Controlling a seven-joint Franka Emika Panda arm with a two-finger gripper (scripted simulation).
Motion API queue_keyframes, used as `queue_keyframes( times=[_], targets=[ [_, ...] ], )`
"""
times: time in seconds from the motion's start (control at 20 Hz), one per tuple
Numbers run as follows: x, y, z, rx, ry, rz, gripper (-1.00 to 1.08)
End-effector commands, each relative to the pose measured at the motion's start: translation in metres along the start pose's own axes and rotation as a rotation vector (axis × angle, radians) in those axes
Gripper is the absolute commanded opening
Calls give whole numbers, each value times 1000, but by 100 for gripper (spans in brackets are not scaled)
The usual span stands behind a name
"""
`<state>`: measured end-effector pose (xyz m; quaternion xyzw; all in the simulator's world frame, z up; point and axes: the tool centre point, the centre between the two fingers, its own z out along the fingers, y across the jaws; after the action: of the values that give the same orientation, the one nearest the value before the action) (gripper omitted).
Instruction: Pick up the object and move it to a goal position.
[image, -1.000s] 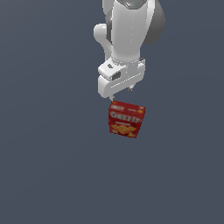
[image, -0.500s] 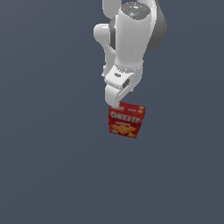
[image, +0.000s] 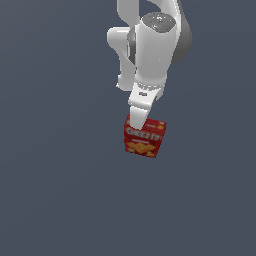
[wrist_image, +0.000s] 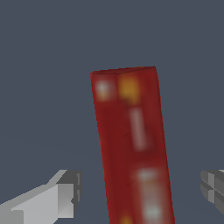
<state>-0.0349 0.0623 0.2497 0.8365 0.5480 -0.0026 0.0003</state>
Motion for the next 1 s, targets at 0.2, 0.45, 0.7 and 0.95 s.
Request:
queue_keyframes(
  times=[0.2,0.45,0.7,0.95],
  targets=[
    [6,2,5,-2,3,-99,100],
    [7,2,7,-3,4,-130,100],
    [7,2,9,-2,4,-129,100],
    [7,2,23,-2,4,-131,100]
  ],
)
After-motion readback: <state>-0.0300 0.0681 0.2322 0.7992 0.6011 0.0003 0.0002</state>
